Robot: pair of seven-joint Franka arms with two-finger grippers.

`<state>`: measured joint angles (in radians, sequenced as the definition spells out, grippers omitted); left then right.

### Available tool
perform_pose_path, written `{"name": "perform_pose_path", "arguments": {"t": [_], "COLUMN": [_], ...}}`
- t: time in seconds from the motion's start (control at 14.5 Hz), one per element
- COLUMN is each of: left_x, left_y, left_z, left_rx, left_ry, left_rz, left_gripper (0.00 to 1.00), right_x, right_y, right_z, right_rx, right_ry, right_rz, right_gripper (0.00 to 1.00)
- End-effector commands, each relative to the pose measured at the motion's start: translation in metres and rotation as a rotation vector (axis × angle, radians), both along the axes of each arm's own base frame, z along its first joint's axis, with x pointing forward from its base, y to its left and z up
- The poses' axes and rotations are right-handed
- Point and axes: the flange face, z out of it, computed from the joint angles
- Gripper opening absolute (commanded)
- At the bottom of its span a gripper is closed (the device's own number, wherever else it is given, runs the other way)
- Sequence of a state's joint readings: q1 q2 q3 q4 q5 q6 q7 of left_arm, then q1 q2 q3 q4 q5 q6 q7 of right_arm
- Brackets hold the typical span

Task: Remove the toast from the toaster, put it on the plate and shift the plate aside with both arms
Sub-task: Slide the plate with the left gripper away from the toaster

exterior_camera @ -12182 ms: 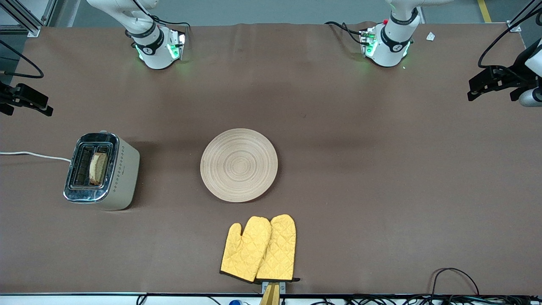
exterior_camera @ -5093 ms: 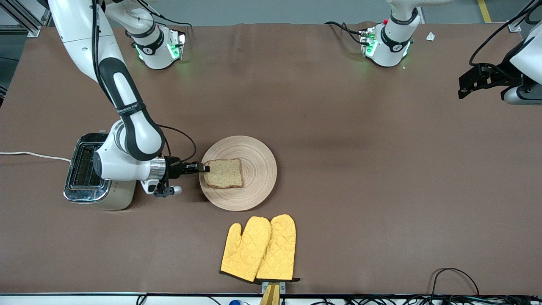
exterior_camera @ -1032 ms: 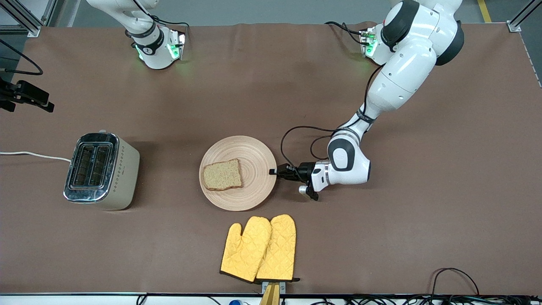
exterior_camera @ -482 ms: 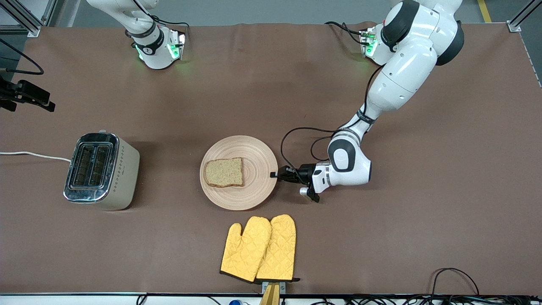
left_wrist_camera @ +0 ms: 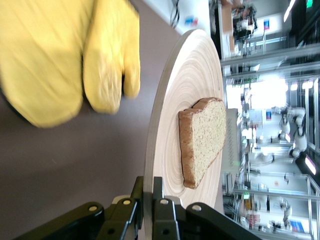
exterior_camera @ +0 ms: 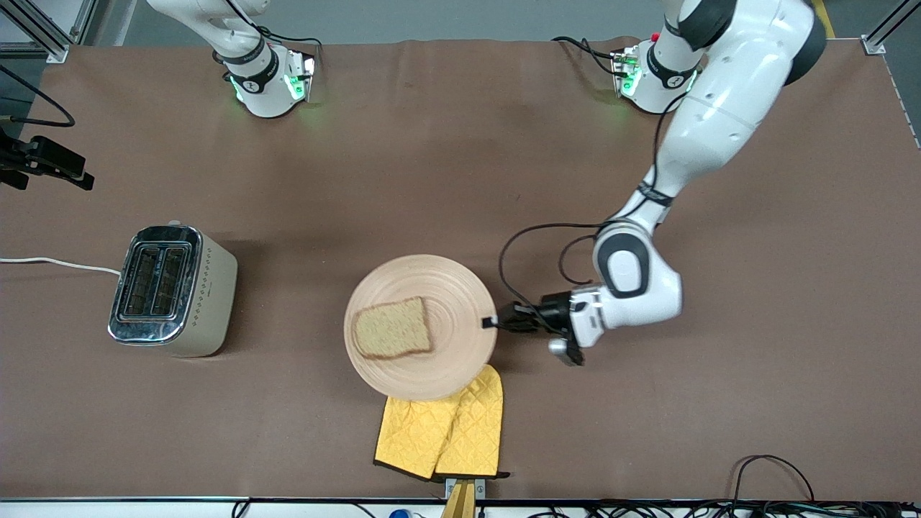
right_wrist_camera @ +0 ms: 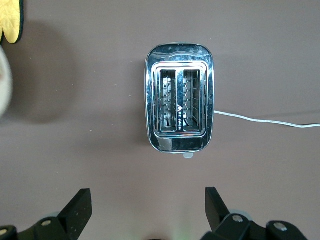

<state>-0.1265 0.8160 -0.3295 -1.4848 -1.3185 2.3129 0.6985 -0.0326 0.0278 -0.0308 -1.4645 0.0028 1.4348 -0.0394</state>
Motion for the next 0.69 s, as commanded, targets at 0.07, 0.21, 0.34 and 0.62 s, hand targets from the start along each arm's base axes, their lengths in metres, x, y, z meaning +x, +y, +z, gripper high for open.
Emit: {"name": "perform_pose_path", "arguments": {"t": [0.07,0.21,0.34,0.62], "left_x": [0.022,0.026,0.025,0.002], "left_y": [0.133,0.2,0.242,0.372], "left_z": [0.024,0.026,0.03,0.017], "left_rx": [-0.055,-0.083,-0.056,0.028], "left_ry": [0.044,0.064,0.063,0.099], "left_rz": [-0.015,-0.03,-0.063,-0.084], "left_gripper": [0.0,0.0,0.0,0.0], "right_x": [-0.009,-0.009,-0.009,-0.009], "right_y": [0.002,0.001,0.002,0.002], "right_z": [0.004,0.004,0.003,0.003], "right_rx": [0.016,0.014,0.014,0.016], "right_ry": [-0.008,-0.008,-0.006,-0.005], "right_rz": [-0.009,-0.009,-0.007,-0.007], "right_gripper": [1.0,1.0,1.0,1.0]}}
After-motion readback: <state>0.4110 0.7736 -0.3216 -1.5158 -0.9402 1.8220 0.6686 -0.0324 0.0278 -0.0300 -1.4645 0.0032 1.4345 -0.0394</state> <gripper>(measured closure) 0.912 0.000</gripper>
